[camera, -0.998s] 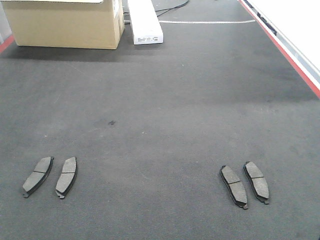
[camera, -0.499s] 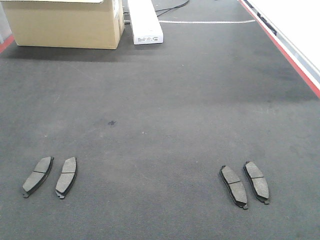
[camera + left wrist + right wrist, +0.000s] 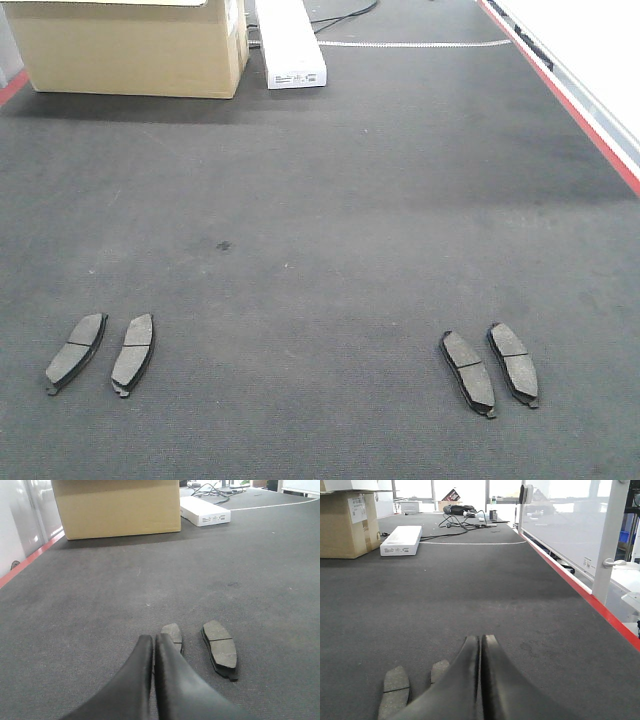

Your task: Move and align brake pads A on conveyor

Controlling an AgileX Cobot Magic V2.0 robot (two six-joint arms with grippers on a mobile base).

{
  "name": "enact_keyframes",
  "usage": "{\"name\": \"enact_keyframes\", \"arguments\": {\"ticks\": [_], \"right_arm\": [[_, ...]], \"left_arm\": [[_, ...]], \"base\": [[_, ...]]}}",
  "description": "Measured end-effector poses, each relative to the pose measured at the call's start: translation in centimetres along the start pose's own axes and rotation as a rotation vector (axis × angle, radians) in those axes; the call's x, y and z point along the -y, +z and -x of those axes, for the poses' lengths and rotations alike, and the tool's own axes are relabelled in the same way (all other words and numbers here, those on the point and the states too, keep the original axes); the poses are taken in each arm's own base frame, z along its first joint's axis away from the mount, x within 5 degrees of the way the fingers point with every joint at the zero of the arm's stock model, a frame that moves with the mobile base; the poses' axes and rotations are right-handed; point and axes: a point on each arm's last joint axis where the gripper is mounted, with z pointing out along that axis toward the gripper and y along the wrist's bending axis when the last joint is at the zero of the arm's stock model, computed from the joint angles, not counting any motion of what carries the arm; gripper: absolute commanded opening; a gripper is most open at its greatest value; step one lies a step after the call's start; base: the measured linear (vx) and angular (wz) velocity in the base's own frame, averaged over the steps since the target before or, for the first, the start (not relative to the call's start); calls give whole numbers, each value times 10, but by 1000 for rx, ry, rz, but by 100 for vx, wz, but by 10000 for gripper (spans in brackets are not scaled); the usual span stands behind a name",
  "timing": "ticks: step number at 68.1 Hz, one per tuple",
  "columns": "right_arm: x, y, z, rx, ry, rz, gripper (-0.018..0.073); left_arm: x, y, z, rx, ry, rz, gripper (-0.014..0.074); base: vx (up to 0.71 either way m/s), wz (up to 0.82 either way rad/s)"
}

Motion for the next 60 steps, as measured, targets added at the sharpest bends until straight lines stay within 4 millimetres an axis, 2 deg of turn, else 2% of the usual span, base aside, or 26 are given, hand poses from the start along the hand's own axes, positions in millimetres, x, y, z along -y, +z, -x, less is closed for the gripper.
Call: {"name": "enact_keyframes", "arguments": {"ticks": [60], "right_arm": [[0, 0, 0, 0, 0, 0, -8]], "left_arm": [[0, 0, 0, 0, 1, 0, -6]], "base": [[0, 0]]}}
